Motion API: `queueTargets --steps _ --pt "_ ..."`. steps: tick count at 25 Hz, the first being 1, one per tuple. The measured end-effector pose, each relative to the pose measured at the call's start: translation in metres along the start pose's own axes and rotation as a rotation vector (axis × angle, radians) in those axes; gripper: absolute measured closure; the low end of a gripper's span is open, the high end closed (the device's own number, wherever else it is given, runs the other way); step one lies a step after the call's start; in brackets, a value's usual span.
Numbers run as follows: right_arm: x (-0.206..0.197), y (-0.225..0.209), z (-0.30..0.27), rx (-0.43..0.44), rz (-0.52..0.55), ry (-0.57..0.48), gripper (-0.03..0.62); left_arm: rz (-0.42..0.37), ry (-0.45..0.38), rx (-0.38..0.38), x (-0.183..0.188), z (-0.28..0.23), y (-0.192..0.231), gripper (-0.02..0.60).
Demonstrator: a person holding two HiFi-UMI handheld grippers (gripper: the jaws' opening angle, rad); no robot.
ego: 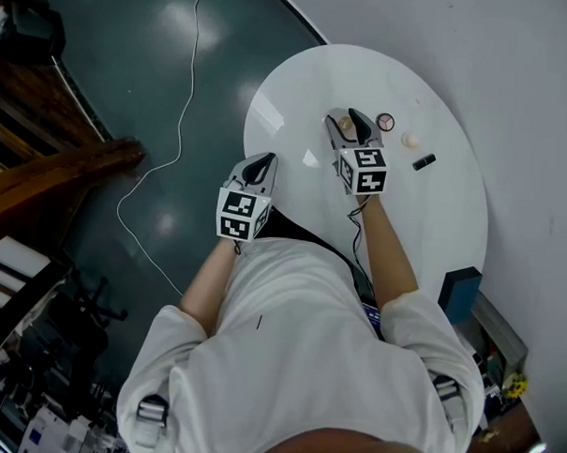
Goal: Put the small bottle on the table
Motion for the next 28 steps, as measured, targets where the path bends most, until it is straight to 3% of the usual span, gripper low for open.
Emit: queueTargets --steps 4,13,17,22,28 --pt "-0.003 -0.003 0.018 -0.018 -0.04 -0.021 0.338 -0.031 0.006 -0.031 0.008 -0.005 -0.005 0.569" --pt "-0.042 -0.021 0.067 -0.116 -0.136 0.01 0.341 -0.108 0.052 -0.145 0.017 -0.023 -0.02 0.569" --pt "-0.062 -0.024 0.087 -0.14 -0.145 0.053 0.458 -0.15 0.074 -0.204 0.02 -0.036 -0.034 0.569" --pt "-0.081 -0.028 0.118 -0.203 -0.208 0.035 0.567 -0.208 0.103 -0.28 0.024 -0.052 -0.059 0.569" --pt "-0.105 -0.026 0.147 -0.24 -0.289 0.034 0.595 -0.248 0.133 -0.362 0.02 -0.065 -0.085 0.569"
Point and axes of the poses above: the fingertips, and each gripper's own axes: z backward along the fingers, y to its left, x out of its top, the point moved 8 cm from there along z, backward along the fingers, and after that the axes turned 11 degrees about -x, right-handed, at the moved point
